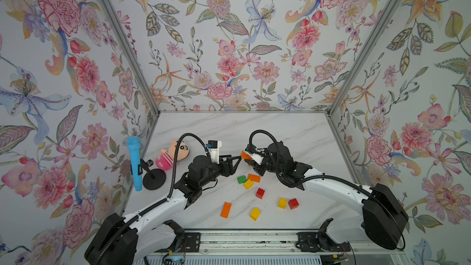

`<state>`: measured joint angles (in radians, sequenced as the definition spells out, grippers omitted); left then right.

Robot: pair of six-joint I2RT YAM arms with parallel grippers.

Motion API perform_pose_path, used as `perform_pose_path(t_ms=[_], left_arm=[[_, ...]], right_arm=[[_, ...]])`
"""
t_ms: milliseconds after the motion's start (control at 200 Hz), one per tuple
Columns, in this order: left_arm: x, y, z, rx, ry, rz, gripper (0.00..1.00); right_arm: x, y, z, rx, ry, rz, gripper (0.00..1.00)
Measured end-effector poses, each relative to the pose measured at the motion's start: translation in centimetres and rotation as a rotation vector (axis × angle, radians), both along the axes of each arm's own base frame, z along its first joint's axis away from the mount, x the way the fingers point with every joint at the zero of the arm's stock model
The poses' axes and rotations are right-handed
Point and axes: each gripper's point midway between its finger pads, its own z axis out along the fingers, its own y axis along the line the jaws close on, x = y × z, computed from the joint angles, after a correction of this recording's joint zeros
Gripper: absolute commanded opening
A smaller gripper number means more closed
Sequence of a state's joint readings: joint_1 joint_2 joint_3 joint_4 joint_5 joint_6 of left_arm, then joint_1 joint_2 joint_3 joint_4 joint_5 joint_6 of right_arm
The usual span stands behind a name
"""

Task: Assemble the letter p with lego
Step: Assemble the lego brick with the lego brick.

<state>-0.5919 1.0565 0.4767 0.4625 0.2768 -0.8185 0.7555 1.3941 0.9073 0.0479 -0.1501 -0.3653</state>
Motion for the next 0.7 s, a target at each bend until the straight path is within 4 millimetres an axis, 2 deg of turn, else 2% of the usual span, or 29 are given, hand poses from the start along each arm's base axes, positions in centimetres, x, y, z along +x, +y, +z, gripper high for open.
perform_pose_path(t_ms=[95, 205, 415, 520, 696], left_arm=[[1.3, 2.4, -0.6, 0.019, 0.011, 0.100, 0.74], [2.3, 3.7, -2.3, 0.057, 0.056, 0.159, 0.74], [3.0, 3.8, -6.4, 0.142, 0.146, 0.165, 0.75], [3.3, 3.8, -8.7, 0.177, 0.200, 0.160, 0.75], [4.0, 2.9, -10.9, 0.191, 0.247, 0.128, 0.76]], right_arm=[[0.9, -0.8, 0.5, -0.064, 0.020, 0.009, 0.18], [2.3, -1.5, -0.4, -0.159, 0.067, 0.020, 0.17], [4.0, -2.0, -4.0, -0.377, 0.184, 0.084, 0.17], [4.7, -2.3, -4.9, -0.448, 0.215, 0.123, 0.18], [6.1, -3.5, -5.9, -0.555, 0.263, 0.158, 0.19]])
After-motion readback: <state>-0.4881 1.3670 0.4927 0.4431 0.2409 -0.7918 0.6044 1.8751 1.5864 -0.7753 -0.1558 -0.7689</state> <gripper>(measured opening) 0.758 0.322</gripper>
